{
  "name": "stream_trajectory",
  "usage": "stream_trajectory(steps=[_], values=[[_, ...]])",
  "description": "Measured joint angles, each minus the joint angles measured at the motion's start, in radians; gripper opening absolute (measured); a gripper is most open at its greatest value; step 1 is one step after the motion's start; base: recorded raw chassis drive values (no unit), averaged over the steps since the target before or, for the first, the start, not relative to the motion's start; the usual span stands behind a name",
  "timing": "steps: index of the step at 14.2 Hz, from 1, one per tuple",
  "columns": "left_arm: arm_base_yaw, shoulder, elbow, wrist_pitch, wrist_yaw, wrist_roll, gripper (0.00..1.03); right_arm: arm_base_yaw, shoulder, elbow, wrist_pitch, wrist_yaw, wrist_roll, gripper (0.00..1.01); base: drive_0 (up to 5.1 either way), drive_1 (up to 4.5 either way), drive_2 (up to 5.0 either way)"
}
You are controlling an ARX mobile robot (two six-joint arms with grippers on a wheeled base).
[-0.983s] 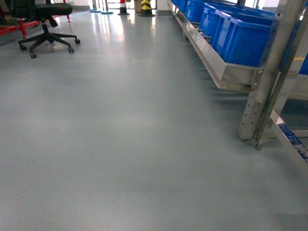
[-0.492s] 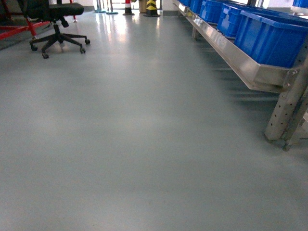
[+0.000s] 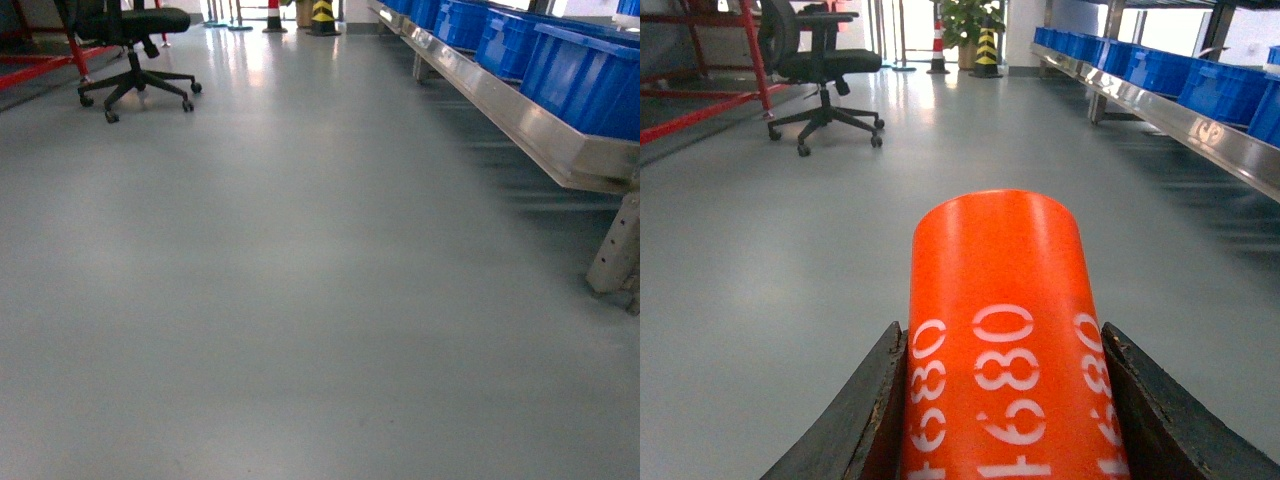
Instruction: Pick capacitor and pack into box
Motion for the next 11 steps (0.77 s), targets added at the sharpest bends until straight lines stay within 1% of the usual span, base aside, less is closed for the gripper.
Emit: stream_trajectory(steps=[11], values=[[0.000, 0.000, 0.000, 0.002, 0.001, 0.000, 0.44, 0.000, 0.000, 0.000, -0.001, -0.001, 0.000, 0.98, -5.0, 2.49, 2.5]])
